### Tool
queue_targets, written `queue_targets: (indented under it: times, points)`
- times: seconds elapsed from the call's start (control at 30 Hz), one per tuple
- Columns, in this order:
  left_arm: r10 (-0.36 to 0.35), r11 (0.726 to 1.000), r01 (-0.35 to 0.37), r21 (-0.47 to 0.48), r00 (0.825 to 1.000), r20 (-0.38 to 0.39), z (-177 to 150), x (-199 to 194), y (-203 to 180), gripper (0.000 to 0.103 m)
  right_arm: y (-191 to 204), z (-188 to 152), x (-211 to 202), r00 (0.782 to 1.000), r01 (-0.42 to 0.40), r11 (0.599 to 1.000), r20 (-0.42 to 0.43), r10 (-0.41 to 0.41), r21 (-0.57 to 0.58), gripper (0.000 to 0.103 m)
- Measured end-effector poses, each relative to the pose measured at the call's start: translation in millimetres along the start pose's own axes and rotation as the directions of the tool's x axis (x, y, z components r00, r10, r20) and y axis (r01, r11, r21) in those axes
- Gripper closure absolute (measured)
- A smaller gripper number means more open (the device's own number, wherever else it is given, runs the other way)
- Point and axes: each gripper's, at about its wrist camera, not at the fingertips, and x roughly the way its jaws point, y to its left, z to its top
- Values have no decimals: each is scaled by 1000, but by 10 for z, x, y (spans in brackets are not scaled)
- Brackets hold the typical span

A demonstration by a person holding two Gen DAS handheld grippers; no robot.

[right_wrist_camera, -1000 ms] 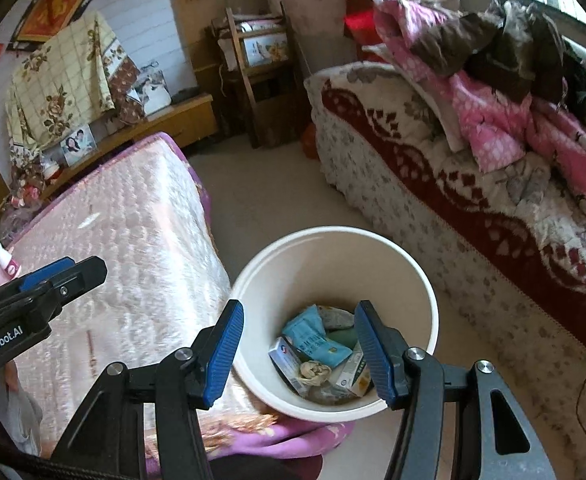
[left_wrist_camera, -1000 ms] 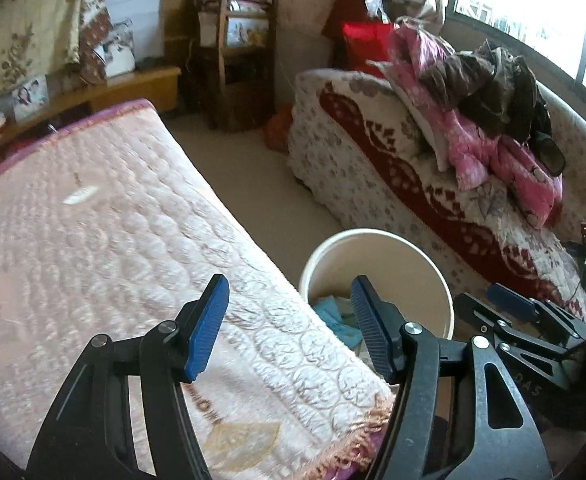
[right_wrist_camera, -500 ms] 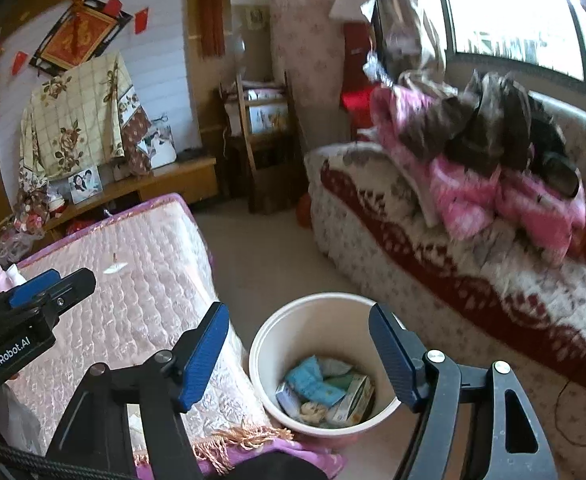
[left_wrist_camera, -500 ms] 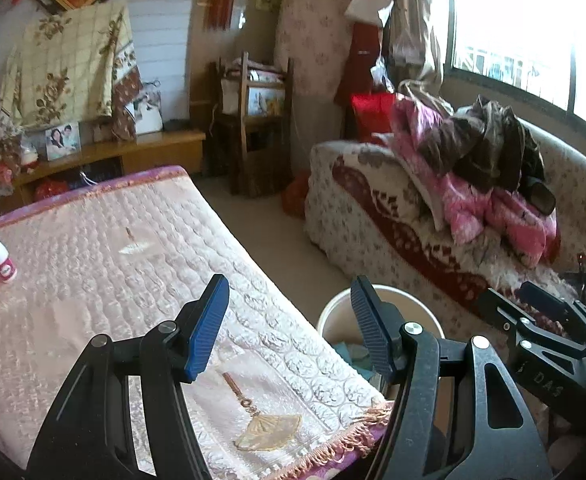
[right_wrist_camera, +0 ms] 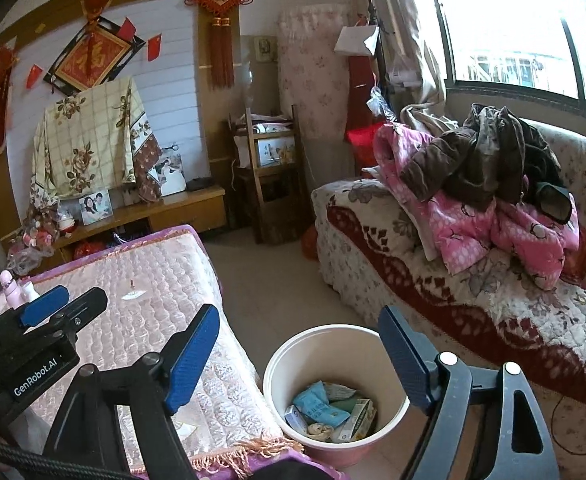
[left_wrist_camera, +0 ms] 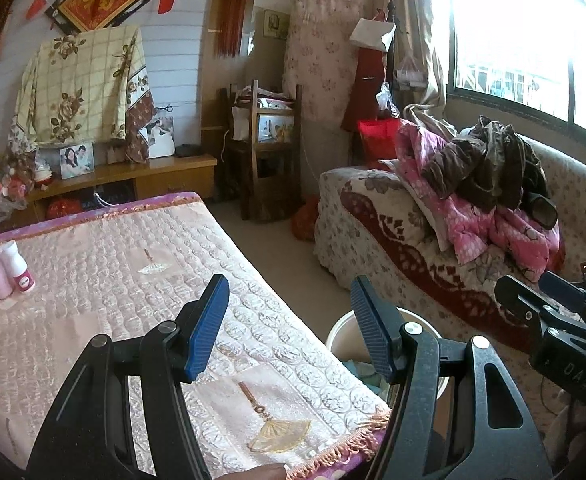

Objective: Collect trash

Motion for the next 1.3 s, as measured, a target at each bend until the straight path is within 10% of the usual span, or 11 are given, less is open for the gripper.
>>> queue_targets:
  times: [1.3]
  points:
    - [13,999,-14,35,1000,8,-57,-10,-21,41,-45,-47,-53,999,36,999,6,-37,9,18]
